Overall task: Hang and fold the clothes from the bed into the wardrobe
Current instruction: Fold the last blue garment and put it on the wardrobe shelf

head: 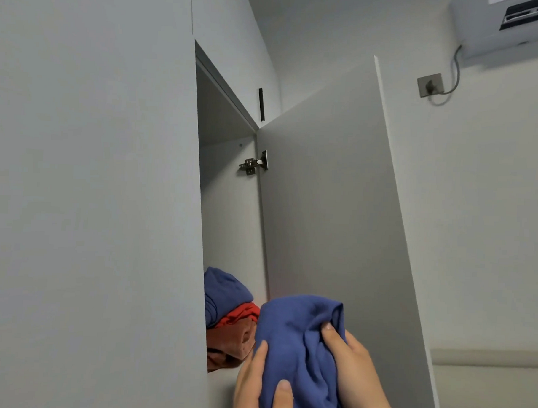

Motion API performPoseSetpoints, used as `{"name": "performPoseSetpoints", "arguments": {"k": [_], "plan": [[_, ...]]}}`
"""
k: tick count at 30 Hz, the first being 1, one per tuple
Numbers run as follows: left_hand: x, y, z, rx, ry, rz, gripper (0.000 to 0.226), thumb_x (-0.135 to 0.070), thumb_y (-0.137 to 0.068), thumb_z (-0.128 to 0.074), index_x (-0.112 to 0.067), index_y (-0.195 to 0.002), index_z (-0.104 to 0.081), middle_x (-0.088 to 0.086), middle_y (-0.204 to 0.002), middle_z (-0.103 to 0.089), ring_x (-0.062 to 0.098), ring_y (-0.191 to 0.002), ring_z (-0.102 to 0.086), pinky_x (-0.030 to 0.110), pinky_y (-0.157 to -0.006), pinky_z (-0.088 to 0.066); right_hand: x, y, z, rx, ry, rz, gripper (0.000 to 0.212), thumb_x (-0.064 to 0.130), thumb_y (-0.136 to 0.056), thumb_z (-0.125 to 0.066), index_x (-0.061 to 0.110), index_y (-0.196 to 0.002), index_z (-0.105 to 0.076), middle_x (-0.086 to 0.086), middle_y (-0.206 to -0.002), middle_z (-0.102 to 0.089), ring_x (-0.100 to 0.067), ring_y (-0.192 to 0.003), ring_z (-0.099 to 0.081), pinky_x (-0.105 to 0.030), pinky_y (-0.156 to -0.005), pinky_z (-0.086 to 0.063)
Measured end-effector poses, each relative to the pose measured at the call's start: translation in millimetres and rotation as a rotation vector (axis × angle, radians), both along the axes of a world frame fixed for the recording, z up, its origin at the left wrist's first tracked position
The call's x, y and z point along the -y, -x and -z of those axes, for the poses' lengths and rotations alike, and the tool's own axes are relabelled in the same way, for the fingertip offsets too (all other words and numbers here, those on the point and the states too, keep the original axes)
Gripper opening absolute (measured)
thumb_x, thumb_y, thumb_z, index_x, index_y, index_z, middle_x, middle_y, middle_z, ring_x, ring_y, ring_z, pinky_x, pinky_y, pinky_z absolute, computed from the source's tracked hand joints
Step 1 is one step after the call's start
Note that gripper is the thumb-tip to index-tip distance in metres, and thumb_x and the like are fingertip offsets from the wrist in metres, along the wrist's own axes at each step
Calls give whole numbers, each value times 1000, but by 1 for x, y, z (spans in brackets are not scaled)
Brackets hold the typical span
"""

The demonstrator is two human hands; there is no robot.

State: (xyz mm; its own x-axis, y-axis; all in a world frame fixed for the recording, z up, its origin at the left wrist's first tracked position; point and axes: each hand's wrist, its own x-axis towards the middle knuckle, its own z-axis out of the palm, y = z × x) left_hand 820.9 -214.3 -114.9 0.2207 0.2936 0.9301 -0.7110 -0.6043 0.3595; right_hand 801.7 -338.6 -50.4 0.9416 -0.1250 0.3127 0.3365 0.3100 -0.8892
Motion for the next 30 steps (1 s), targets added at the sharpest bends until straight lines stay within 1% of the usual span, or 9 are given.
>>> {"name": "performPoseSetpoints", "arguments": {"k": [11, 14, 16, 17, 18, 26, 27, 28, 30], "plan": [[8, -76, -1, 28, 137, -166, 61, -25, -72, -61, -71, -110, -50, -42, -131, -40, -20, -117, -42, -7, -89, -29, -20, -124, -10, 167, 184, -340, 22, 23, -99, -52, 12, -101, -70, -5, -89, -76, -13, -82, -71, -24, -64, -55], [-45, -105, -16, 173, -28, -501, 46, -54, -90, -38, -23, -112, -64, -31, -152, -22, 30, -96, -67, -4, -85, -26, -44, -159, -20, 234, 297, -472, 24, 28, -98, -53, 16, -83, -68, 4, -71, -70, -5, -62, -62, -17, -54, -46], [-63, -119, -20, 322, -38, -748, 56, -62, -90, -34, -11, -95, -55, -9, -156, -29, 48, -61, -66, 4, -45, -23, -68, -179, -26, 268, 424, -556, 31, 34, -97, -53, 15, -72, -58, 5, -63, -60, -5, -57, -51, -18, -55, -42], [-50, -121, -24, 332, 102, -819, 47, -57, -84, -54, -10, -90, -49, 5, -149, -42, 58, -63, -61, 50, -29, -30, -81, -188, -27, 280, 453, -623, 31, 36, -97, -51, 17, -73, -56, 4, -66, -59, -7, -62, -51, -21, -59, -42], [-40, -125, -29, 301, 209, -881, 46, -42, -72, -75, -11, -88, -45, 20, -134, -53, 62, -87, -59, 79, -63, -32, -94, -195, -28, 274, 444, -710, 30, 37, -97, -50, 17, -77, -59, 3, -73, -63, -9, -68, -55, -24, -66, -44], [-82, -130, -57, 122, -16, -1062, 54, -35, -78, -64, 16, -62, -66, 39, -89, -62, 41, -99, -62, 55, -105, -37, -161, -214, -3, 89, 398, -1310, 30, 22, -99, -51, 7, -123, -61, -9, -123, -66, -11, -99, -65, -21, -92, -51], [-93, -117, -56, 297, -124, -1224, 68, -43, -82, -49, 12, -43, -61, 41, -62, -58, 3, -135, -19, 63, -104, -32, -162, -213, -1, 192, 499, -1213, 35, 19, -98, -53, 9, -131, -52, -2, -130, -61, -3, -100, -59, -13, -92, -47], [-104, -110, -55, 539, -344, -1331, 77, -48, -81, -35, 2, -25, -51, 30, -32, -44, -36, -79, 1, 72, -103, -23, -163, -217, 3, 323, 577, -1108, 43, 21, -97, -55, 14, -139, -45, 5, -136, -53, 3, -105, -52, -7, -91, -41], [-101, -109, -38, 304, -464, -1498, 77, -51, -78, -25, -4, -22, -51, 29, -34, -47, -35, -101, 1, 62, -108, -17, -162, -228, 11, 540, 657, -947, 53, 26, -97, -55, 27, -146, -37, 15, -146, -40, 9, -122, -38, -7, -100, -30]]}}
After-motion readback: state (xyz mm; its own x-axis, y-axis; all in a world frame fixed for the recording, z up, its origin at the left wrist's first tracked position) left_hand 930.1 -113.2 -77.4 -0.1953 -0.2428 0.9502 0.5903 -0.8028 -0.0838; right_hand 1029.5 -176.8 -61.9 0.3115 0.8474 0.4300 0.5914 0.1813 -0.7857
